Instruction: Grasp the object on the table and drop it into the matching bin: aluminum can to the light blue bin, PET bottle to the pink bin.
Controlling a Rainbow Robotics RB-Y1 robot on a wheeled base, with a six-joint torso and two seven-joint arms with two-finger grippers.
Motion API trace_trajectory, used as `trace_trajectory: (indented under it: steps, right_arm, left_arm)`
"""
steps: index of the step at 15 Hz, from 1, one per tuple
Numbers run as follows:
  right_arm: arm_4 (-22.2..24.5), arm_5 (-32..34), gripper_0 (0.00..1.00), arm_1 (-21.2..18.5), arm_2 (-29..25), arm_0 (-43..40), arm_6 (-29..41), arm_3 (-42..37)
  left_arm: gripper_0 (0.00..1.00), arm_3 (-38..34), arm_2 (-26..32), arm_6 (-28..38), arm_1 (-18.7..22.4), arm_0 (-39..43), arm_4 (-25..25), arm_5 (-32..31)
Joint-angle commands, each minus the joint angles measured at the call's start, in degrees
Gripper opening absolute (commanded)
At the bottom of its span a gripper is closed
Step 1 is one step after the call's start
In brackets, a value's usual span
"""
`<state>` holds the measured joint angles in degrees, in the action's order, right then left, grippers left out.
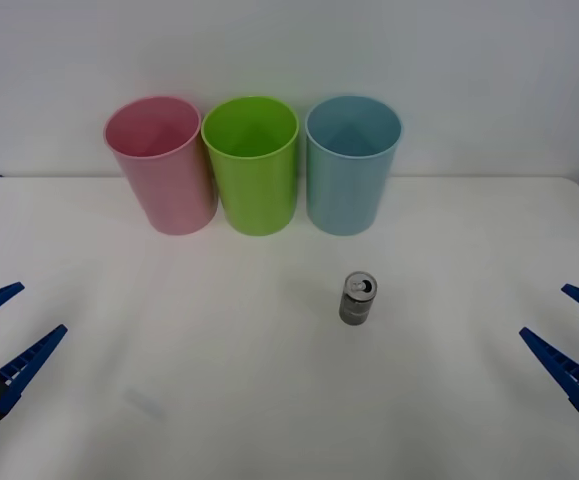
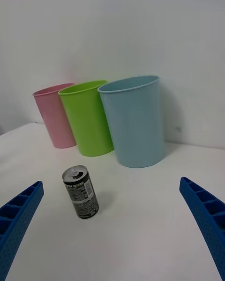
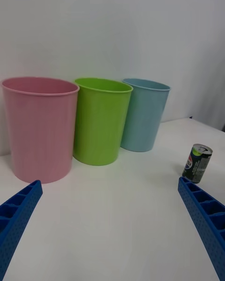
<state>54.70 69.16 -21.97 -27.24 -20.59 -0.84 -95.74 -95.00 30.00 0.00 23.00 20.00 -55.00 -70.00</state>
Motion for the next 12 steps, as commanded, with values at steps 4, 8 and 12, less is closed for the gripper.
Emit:
trace_trajectory:
  steps: [4, 8, 12]
  right_arm:
    - [0.1, -4.4, 1.0, 0.0, 5.9, -0.1, -2.9, 0.0]
    - [0.5, -8.3, 1.0, 0.0, 10.4, 0.1, -5.8, 0.0]
    - [1.9, -12.3, 1.0, 0.0, 14.1, 0.8, -13.5, 0.0]
  left_arm:
    - [1.0, 0.0, 0.0, 0.0, 0.0, 0.0, 0.0, 0.0]
    - [1.0, 0.0, 0.0, 0.0, 0.0, 0.0, 0.0, 0.0]
    - [1.0, 0.0, 0.0, 0.0, 0.0, 0.0, 0.0, 0.0]
